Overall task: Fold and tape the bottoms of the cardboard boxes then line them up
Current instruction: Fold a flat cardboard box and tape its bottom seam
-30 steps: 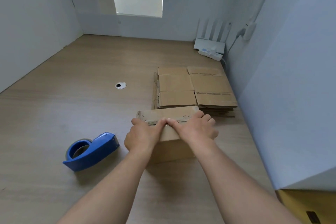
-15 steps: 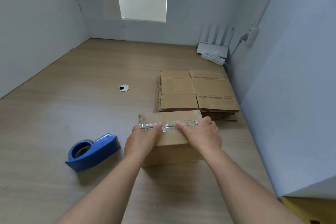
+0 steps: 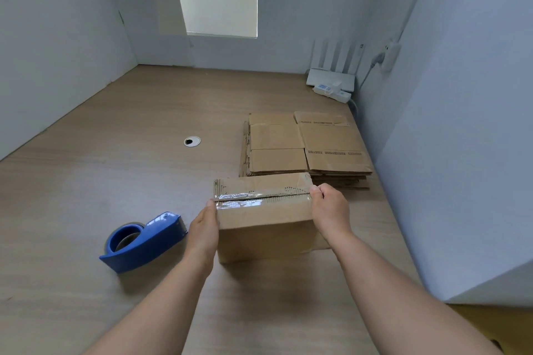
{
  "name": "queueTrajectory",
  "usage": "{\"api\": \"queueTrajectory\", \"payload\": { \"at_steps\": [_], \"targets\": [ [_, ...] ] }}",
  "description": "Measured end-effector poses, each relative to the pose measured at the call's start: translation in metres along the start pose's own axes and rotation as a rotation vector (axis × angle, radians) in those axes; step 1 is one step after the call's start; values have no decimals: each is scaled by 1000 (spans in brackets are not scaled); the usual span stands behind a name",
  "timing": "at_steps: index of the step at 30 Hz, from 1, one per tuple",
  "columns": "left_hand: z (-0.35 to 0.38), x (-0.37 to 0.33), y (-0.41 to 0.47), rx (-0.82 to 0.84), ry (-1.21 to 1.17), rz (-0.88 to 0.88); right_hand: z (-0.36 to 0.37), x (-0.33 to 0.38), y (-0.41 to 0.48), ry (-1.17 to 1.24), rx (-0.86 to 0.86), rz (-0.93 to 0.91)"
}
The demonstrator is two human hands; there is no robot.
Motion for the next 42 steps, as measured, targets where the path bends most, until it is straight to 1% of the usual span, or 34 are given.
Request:
{"api": "queueTrajectory", "payload": {
  "at_steps": [2,4,6,7,8,9,11,12,15,19,21,23,25,29,30,32,34,35,37,40,42],
  "targets": [
    [-1,5,-6,90,-5,-25,-2,1,3,-3,22,9],
    [-6,7,-10,158,14,-39,-6,3,4,-2,97,4],
    [-13,5,-7,170,55,-8,-8,1,4,52,186,17],
    [-17,2,-4,155,83,18,-9,-1,2,75,196,28],
    [-20,-2,0,136,114,49,-11,-3,-2,74,169,41],
    [-22,-8,3,124,141,78,-15,-6,-7,49,103,57],
    [-22,-23,7,145,178,147,-23,-11,-23,-26,-60,80],
    [-20,-32,8,166,202,192,-25,-13,-31,-48,-94,84],
    [-13,-51,12,234,265,280,-16,-14,-50,-79,-19,86],
    [-7,-47,-2,300,374,315,-13,-7,-54,-28,36,70],
    [-4,-41,-19,394,497,330,-16,-5,-51,-3,41,79],
    [-2,-31,-33,477,673,382,-21,-6,-46,13,45,96],
    [4,-24,-43,454,795,453,-22,-7,-41,10,60,75],
    [24,-15,-56,408,828,562,-16,-9,-44,-75,112,27],
    [29,-13,-59,400,852,570,-16,-12,-44,-51,124,32],
    [36,-9,-66,372,878,570,-22,-15,-47,82,180,34],
    [41,-7,-78,337,878,591,-30,-16,-52,226,317,26],
    [43,-5,-84,314,876,608,-32,-17,-56,256,379,11],
    [45,0,-94,266,854,603,-29,-19,-61,263,434,-12],
    [39,9,-97,222,804,552,-17,-17,-65,219,440,-29],
    [34,7,-90,225,780,565,-11,-10,-63,200,432,-34]
  ]
}}
Point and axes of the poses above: each hand's wrist, its own y-axis towards the middle knuckle, its own z-axis out of the palm, x = y × z, the point moved 4 cm from there along y, towards the middle knuckle, and after that the axes turned 1 degree about -y, right-handed, at the moved point
